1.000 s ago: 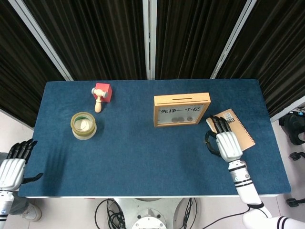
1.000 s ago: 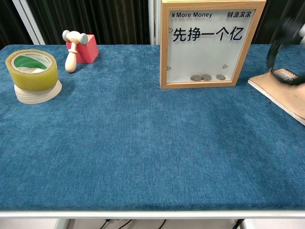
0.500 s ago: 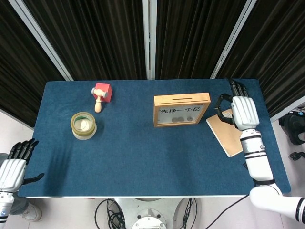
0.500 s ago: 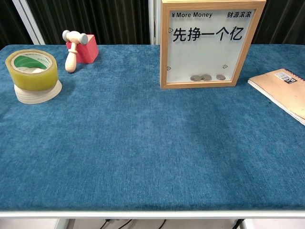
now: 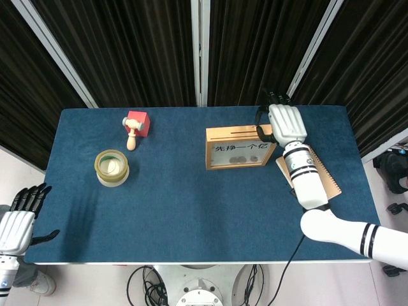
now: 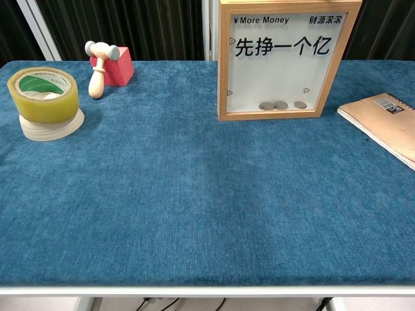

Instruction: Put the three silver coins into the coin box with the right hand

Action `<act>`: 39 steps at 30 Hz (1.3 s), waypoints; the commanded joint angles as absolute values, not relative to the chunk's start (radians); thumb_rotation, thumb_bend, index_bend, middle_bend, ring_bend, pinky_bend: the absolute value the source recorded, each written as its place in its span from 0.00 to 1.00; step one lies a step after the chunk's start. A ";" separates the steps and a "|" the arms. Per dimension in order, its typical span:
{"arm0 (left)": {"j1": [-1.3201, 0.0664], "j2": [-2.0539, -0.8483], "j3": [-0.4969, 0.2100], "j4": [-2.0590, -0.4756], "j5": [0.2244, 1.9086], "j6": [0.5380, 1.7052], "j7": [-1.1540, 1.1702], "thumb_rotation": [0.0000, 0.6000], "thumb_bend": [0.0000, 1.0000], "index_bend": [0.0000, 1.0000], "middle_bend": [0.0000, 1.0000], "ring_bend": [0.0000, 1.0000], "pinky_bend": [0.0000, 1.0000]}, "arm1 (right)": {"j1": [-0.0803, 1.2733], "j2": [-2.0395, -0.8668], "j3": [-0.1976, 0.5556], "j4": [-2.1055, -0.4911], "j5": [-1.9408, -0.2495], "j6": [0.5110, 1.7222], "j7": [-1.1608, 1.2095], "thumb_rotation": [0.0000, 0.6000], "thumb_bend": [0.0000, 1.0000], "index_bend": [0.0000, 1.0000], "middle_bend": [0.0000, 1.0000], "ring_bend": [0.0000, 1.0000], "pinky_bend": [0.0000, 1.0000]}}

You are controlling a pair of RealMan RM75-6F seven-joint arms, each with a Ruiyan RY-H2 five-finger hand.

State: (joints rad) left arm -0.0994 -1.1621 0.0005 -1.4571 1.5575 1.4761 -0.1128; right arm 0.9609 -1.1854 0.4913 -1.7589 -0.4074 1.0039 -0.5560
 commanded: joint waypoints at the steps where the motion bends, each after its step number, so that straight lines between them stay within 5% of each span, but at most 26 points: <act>1: -0.100 -1.163 0.001 -1.455 1.556 1.473 -0.113 1.00 0.00 0.06 0.01 0.00 0.00 | 1.017 -1.210 0.472 -1.728 -0.323 1.006 -0.606 1.00 0.40 0.68 0.04 0.00 0.00; 30: -0.104 -1.165 -0.003 -1.433 1.543 1.463 -0.140 1.00 0.00 0.06 0.01 0.00 0.00 | 1.132 -1.261 0.392 -1.668 -0.177 1.022 -0.650 1.00 0.40 0.67 0.03 0.00 0.00; 32: -0.104 -1.165 -0.003 -1.432 1.543 1.462 -0.142 1.00 0.00 0.06 0.01 0.00 0.00 | 1.131 -1.253 0.386 -1.673 -0.178 1.004 -0.649 1.00 0.39 0.54 0.01 0.00 0.00; 36: -0.104 -1.166 -0.003 -1.429 1.541 1.460 -0.145 1.00 0.00 0.06 0.01 0.00 0.00 | 1.125 -1.240 0.382 -1.678 -0.189 0.977 -0.629 1.00 0.37 0.08 0.00 0.00 0.00; 39: -0.105 -1.166 -0.003 -1.429 1.541 1.459 -0.145 1.00 0.00 0.06 0.01 0.00 0.00 | 1.119 -1.232 0.379 -1.682 -0.207 0.968 -0.609 1.00 0.37 0.00 0.00 0.00 0.00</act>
